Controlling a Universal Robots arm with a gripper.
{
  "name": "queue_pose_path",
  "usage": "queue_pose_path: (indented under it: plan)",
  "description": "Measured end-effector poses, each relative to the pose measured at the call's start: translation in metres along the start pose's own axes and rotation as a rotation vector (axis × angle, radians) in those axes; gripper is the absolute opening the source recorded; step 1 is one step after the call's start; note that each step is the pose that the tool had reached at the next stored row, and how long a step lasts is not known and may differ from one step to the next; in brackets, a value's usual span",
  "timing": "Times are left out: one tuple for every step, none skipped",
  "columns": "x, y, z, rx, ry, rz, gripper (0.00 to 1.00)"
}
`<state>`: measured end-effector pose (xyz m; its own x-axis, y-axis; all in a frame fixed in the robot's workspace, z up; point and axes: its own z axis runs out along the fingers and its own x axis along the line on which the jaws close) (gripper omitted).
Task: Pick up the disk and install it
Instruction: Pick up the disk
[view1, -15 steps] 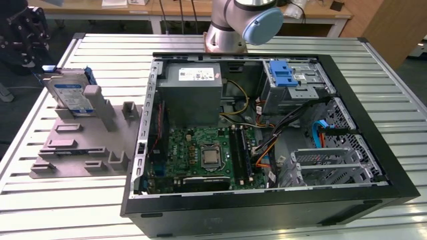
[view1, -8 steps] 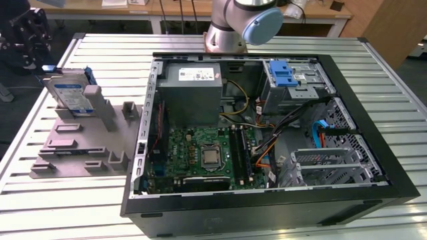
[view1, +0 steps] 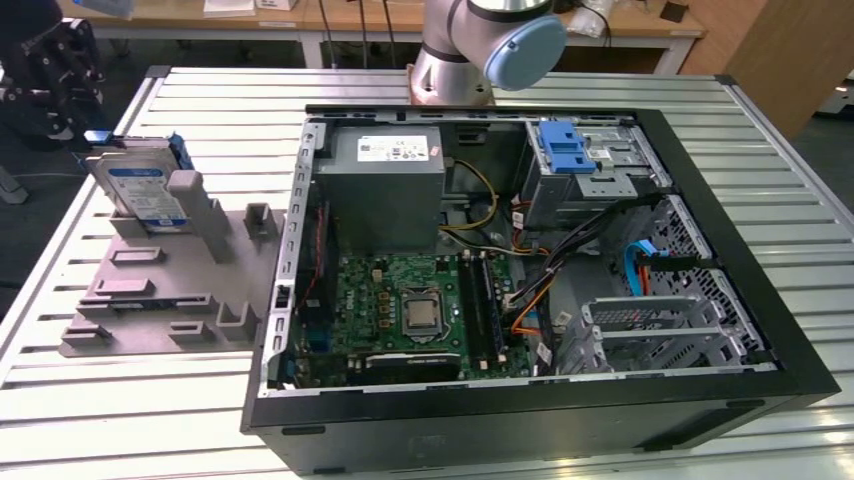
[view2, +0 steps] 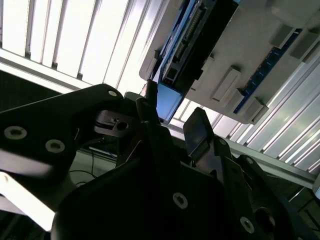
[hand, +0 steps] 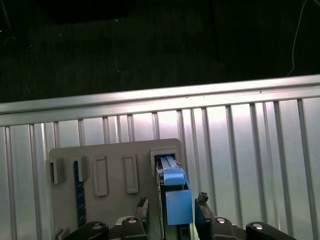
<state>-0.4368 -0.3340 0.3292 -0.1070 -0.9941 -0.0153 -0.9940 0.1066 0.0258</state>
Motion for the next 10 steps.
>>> queue_pose_path:
  plan:
    - [0.0, 0.0, 0.0, 0.0, 0.0, 0.0, 0.49]
    - [0.0, 0.0, 0.0, 0.0, 0.0, 0.0, 0.49]
    - [0.0, 0.0, 0.0001, 0.0, 0.0, 0.0, 0.49]
    - [0.0, 0.0, 0.0004, 0.0001, -0.0001, 0.0, 0.49]
    - [0.0, -0.0001, 0.0009, 0.0003, -0.0002, 0.0, 0.49]
    - [0.0, 0.0, 0.0015, 0.0003, -0.0002, 0.0, 0.49]
    - [0.0, -0.0001, 0.0022, 0.0001, 0.0001, 0.0, 0.49]
    - [0.0, -0.0001, 0.0032, 0.0001, 0.0004, 0.0, 0.49]
    - [-0.0001, -0.0001, 0.0044, 0.0002, 0.0006, 0.0, 0.49]
    - [-0.0001, -0.0001, 0.0055, 0.0001, 0.0006, 0.0, 0.49]
